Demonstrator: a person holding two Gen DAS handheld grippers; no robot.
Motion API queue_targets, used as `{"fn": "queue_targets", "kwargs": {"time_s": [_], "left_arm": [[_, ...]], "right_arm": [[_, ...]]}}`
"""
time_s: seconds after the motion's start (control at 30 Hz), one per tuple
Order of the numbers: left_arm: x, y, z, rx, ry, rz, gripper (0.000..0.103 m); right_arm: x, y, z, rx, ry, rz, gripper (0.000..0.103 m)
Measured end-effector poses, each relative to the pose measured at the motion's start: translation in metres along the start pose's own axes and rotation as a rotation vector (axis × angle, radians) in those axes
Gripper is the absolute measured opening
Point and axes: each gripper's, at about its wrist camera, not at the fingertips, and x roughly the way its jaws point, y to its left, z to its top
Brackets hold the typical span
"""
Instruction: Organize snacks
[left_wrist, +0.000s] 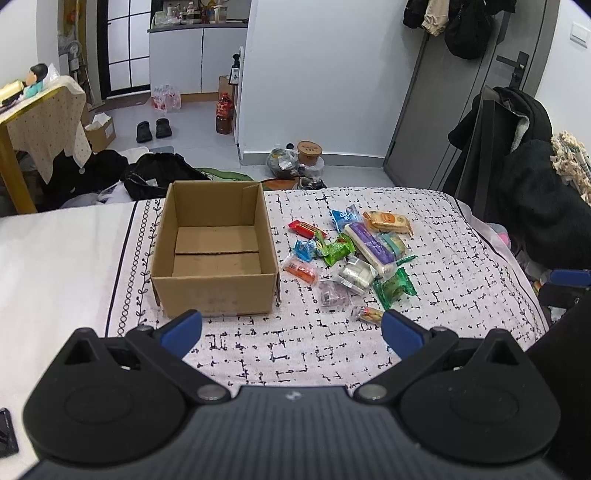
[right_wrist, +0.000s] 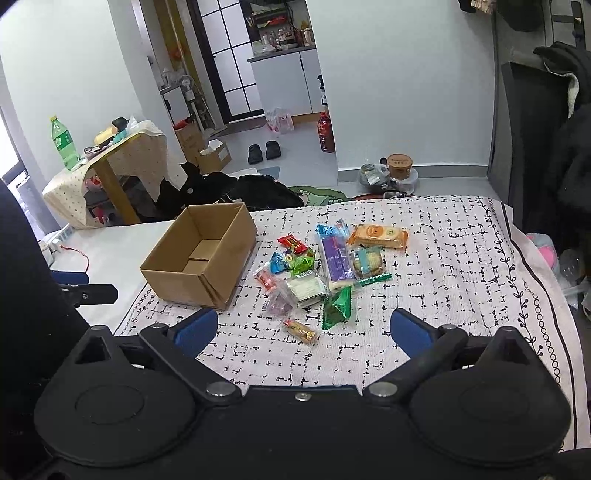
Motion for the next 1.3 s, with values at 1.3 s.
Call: {"fn": "queue_targets", "kwargs": {"time_s": [1.3], "left_arm": [[-0.0095, 0.0029, -0.0017, 0.013, -0.041, 0.026, 0.103]], "right_arm": [[0.0, 0.0086, 0.0026, -0.019, -0.028, -0.02, 0.1]]}}
